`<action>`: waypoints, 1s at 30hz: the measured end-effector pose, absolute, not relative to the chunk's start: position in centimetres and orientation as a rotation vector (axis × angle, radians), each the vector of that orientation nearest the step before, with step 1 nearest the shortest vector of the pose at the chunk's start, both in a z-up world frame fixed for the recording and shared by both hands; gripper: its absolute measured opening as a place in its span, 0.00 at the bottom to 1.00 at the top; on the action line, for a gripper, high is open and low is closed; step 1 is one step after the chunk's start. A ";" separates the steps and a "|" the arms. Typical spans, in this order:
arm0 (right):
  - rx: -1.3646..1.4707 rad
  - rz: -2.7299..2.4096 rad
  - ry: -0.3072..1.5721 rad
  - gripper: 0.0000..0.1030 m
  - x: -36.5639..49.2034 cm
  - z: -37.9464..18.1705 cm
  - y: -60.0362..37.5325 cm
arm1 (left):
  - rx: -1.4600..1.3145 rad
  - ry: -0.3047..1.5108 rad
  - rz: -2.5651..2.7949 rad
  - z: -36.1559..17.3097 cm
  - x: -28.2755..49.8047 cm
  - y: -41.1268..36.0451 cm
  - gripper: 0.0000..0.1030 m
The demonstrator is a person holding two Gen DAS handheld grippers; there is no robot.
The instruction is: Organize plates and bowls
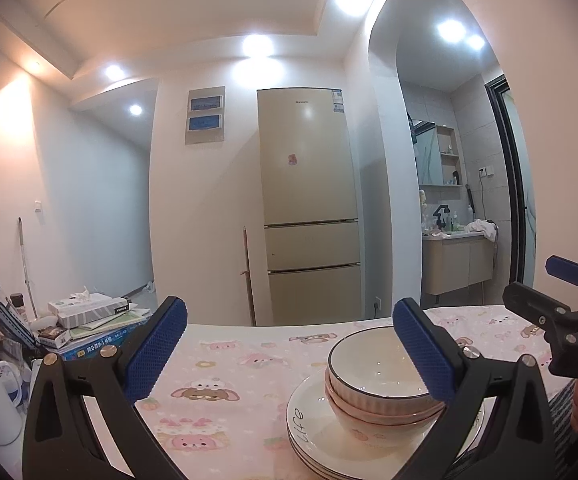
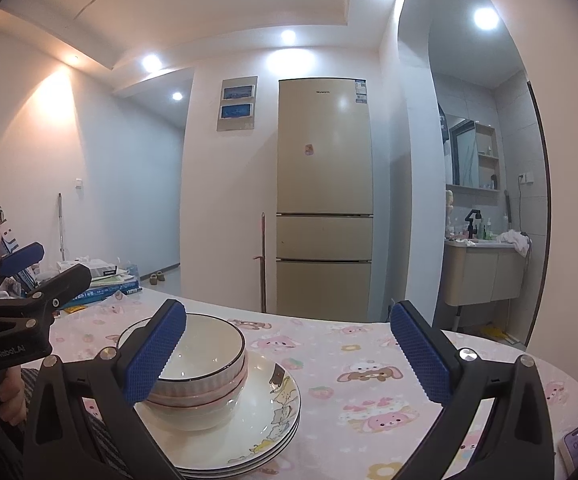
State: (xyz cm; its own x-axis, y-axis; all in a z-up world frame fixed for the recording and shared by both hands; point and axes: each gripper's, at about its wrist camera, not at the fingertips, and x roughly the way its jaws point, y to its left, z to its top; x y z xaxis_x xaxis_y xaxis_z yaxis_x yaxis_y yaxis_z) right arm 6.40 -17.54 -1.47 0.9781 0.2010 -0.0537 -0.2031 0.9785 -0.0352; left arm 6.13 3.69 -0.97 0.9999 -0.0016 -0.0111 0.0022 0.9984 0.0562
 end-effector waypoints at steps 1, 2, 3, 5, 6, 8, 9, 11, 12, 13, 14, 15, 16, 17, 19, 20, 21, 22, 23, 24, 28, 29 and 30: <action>-0.039 0.203 0.051 1.00 6.4 -1.5 -17.6 | 0.057 0.010 -0.002 -1.0 6.1 3.7 1.00; -0.039 0.202 0.051 1.00 6.4 -1.5 -17.6 | 0.057 0.008 -0.002 -0.9 6.1 3.7 1.00; -0.040 0.203 0.051 1.00 6.4 -1.5 -17.6 | 0.059 0.006 -0.002 -0.9 6.1 3.7 1.00; -0.039 0.203 0.052 1.00 6.4 -1.5 -17.6 | 0.062 0.004 -0.002 -0.9 6.1 3.6 1.00; -0.038 0.203 0.053 1.00 6.4 -1.5 -17.6 | 0.064 0.005 -0.002 -1.0 6.2 3.5 1.00; -0.033 0.203 0.055 1.00 6.5 -1.5 -17.8 | 0.065 0.008 -0.002 -1.0 6.3 3.5 1.00; -0.033 0.203 0.055 1.00 6.5 -1.5 -17.7 | 0.063 0.009 -0.001 -1.1 6.2 3.5 1.00; -0.028 0.201 0.059 1.00 6.6 -1.7 -17.8 | 0.061 0.010 -0.001 -1.1 6.2 3.5 1.00; -0.026 0.201 0.061 1.00 6.6 -1.7 -17.9 | 0.060 0.009 -0.001 -1.1 6.2 3.5 1.00; -0.025 0.200 0.063 1.00 6.6 -1.8 -17.9 | 0.060 0.009 -0.001 -1.1 6.2 3.5 1.00; -0.025 0.200 0.065 1.00 6.7 -1.8 -17.9 | 0.061 0.009 -0.001 -1.1 6.2 3.5 1.00; -0.027 0.200 0.066 1.00 6.7 -1.8 -17.9 | 0.062 0.008 0.000 -1.1 6.1 3.5 1.00; -0.026 0.200 0.064 1.00 6.7 -1.8 -17.9 | 0.063 0.007 0.000 -1.2 6.1 3.5 1.00; -0.027 0.200 0.063 1.00 6.7 -1.8 -17.9 | 0.065 0.007 0.000 -1.1 6.1 3.5 1.00; -0.029 0.200 0.060 1.00 6.7 -1.9 -17.8 | 0.066 0.007 0.002 -1.2 6.1 3.4 1.00; -0.031 0.200 0.058 1.00 6.7 -1.9 -17.8 | 0.066 0.007 0.002 -1.2 6.1 3.4 1.00; -0.033 0.200 0.057 1.00 6.7 -1.8 -17.7 | 0.066 0.007 0.001 -1.2 6.1 3.4 1.00; -0.033 0.200 0.058 1.00 6.7 -1.8 -17.7 | 0.066 0.007 0.001 -1.2 6.1 3.4 1.00; -0.034 0.200 0.058 1.00 6.7 -1.8 -17.7 | 0.066 0.008 0.001 -1.2 6.1 3.4 1.00; -0.032 0.200 0.058 1.00 6.7 -1.8 -17.7 | 0.067 0.007 0.001 -1.2 6.1 3.4 1.00; -0.030 0.200 0.058 1.00 6.7 -1.9 -17.7 | 0.067 0.007 0.002 -1.2 6.1 3.4 1.00; -0.030 0.200 0.059 1.00 6.7 -1.9 -17.7 | 0.067 0.006 0.002 -1.2 6.1 3.4 1.00; -0.032 0.201 0.059 1.00 6.7 -1.8 -17.8 | 0.067 0.007 0.002 -1.2 6.1 3.4 1.00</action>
State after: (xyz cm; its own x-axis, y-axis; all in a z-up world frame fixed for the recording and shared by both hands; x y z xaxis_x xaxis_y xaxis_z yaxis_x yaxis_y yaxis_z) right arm 6.73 -17.75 -1.82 0.9782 0.1982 -0.0612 -0.2001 0.9794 -0.0255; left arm 6.06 3.41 -1.20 1.0000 0.0018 -0.0065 -0.0014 0.9977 0.0670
